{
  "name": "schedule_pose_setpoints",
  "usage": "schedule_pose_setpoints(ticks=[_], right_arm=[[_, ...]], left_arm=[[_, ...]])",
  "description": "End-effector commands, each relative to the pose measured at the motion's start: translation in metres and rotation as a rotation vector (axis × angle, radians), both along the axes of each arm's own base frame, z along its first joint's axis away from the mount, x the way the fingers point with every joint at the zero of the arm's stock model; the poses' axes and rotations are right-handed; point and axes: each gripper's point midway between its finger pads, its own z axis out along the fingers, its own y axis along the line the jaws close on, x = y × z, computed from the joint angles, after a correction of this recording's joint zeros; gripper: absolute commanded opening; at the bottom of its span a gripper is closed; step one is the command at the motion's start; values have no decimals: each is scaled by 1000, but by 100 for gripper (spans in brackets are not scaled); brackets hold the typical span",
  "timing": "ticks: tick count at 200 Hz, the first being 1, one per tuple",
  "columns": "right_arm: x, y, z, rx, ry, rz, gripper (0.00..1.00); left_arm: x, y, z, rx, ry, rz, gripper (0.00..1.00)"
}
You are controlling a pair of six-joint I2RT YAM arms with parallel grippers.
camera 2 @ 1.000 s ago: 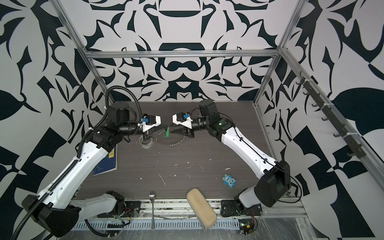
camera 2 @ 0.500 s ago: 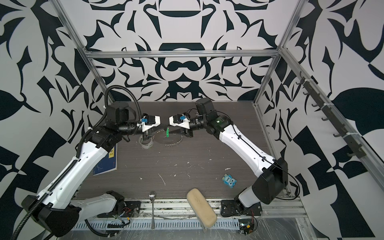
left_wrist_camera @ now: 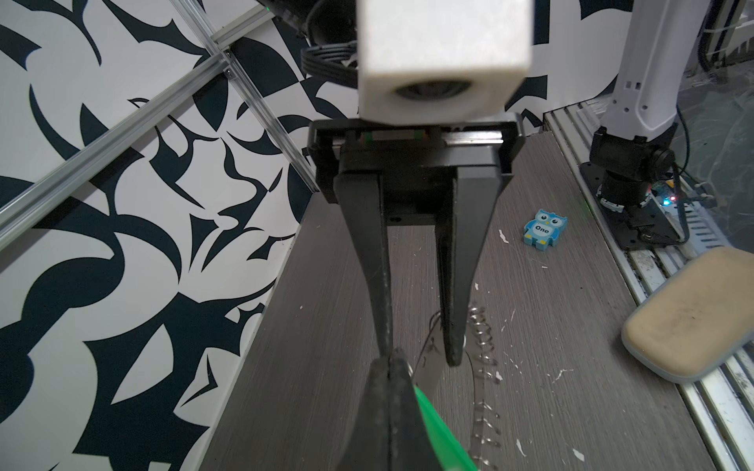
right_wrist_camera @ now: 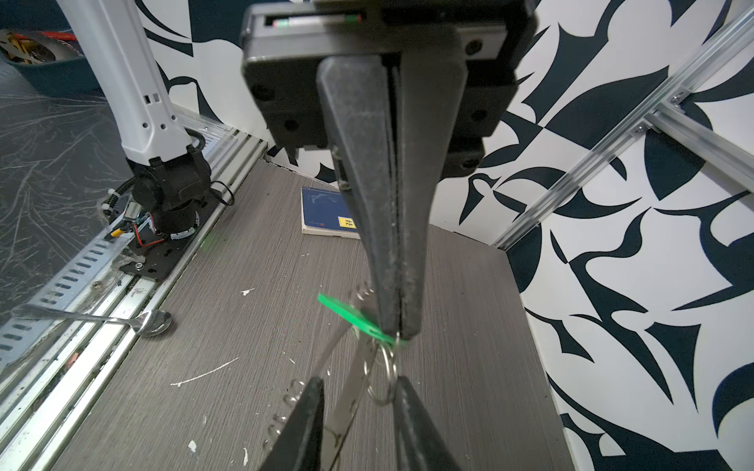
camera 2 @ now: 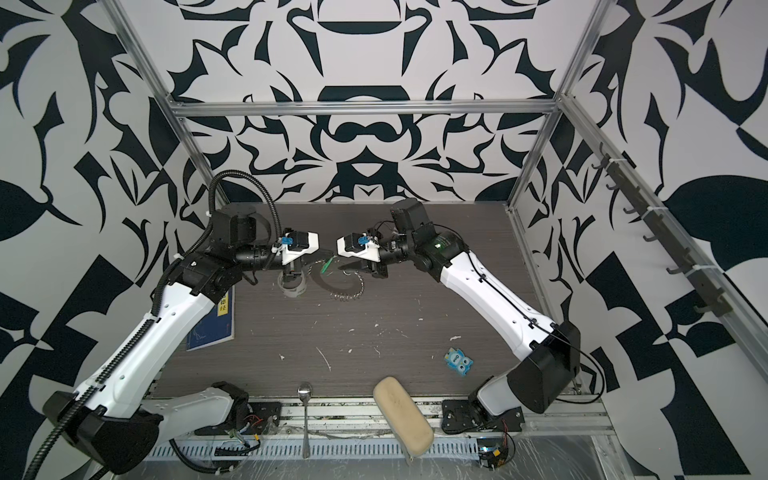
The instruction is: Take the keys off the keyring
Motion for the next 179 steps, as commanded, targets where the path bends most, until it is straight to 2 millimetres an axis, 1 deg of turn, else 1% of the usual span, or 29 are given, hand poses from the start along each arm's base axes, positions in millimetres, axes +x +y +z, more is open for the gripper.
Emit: schedule_pose_setpoints(ticks=[1,46,74,98,134,156,179], right_arm=[[-15,-2,19,32,-18,28,29],[-6,6,21,45,-5,31,22],[-3,9,23,56,-10,31,5],[-3,9,24,58,-9,32,0],[-5,8,26,56,-9,34,0],[-5,5,26,56,-7,22,0],[-5,0,33,113,24,15,0]], left_arm=[[-2,1,17,-24,-54,-14,0],[-4,1,22,-36,-55,-19,0],[-5,2,22,-36,-55,-17,0],[-5,2,21,-34,-56,-15,0],[-2,4,21,-29,-62,3,0],[3,12,23,-31,-62,35,0],[7,22,26,-38,-77,69,0]])
